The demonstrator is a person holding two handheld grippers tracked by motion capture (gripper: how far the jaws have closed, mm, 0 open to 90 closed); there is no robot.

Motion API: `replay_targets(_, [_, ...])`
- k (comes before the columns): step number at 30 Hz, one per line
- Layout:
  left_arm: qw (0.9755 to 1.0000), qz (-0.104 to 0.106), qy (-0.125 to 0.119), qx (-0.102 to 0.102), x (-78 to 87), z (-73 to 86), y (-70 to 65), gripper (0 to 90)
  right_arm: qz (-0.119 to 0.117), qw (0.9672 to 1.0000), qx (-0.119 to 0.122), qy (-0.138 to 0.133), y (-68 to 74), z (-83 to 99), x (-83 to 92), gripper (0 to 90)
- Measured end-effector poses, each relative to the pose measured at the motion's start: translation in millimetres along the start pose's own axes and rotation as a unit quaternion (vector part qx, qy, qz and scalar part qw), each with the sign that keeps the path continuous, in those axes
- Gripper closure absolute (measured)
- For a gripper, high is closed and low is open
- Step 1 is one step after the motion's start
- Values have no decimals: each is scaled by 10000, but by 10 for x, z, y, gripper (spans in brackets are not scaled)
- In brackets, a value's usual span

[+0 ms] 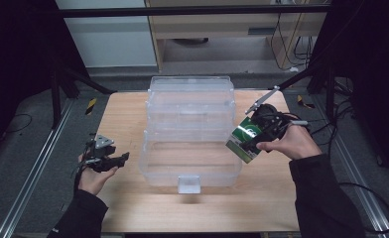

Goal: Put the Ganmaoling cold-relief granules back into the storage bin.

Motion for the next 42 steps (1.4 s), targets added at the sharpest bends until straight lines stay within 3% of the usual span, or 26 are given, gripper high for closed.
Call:
replay_targets(9, [10000,2,9,1,-5,4,5,396,-261,9980,582,32,60,-150,-73,173])
replay_targets(17, [10000,6,8,-13,-10,5,0,397,-461,9914,1227,69,156,-260,-149,173])
replay_targets(24, [10000,11,14,-13,-13,6,0,397,-672,9869,1457,190,163,-298,-244,173])
replay_targets(32, [10000,22,64,-41,-34,14,-14,397,-779,9769,1979,226,207,-337,-303,174])
replay_targets(34, [10000,24,61,-34,-34,14,-11,397,-750,9725,2189,263,227,-359,-320,174])
replay_targets(42, [10000,34,52,-31,-30,14,-8,397,-807,9624,2563,396,317,-436,-381,173])
Point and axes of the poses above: each handheld gripper's, and its own axes: x roughly backward along the jaws, z roughly out of its underside, y roughly to its left, the point moved 3 cm from there along -x, roughly forward along the jaws, and after that the axes turned 4 degrees about y, right-handed, at the moved point
